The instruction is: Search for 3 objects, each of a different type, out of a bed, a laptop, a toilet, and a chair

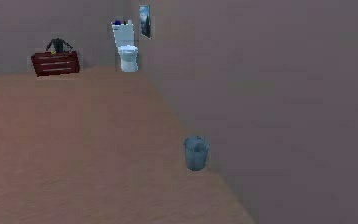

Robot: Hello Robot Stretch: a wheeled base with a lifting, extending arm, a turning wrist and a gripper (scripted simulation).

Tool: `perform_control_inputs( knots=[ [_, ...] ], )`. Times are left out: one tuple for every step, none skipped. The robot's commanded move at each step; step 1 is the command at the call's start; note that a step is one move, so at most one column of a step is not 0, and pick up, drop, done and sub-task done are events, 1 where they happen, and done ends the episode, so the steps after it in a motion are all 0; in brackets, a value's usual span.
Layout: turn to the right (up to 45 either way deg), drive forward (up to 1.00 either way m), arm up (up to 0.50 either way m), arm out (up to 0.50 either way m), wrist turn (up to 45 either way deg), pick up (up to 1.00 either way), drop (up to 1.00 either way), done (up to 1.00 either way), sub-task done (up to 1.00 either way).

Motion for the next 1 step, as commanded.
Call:
perform_control_inputs(
  knots=[
    [-18.0, 0.0, 0.0, 0.0, 0.0, 0.0, 0.0, 0.0, 0.0]
  ],
)
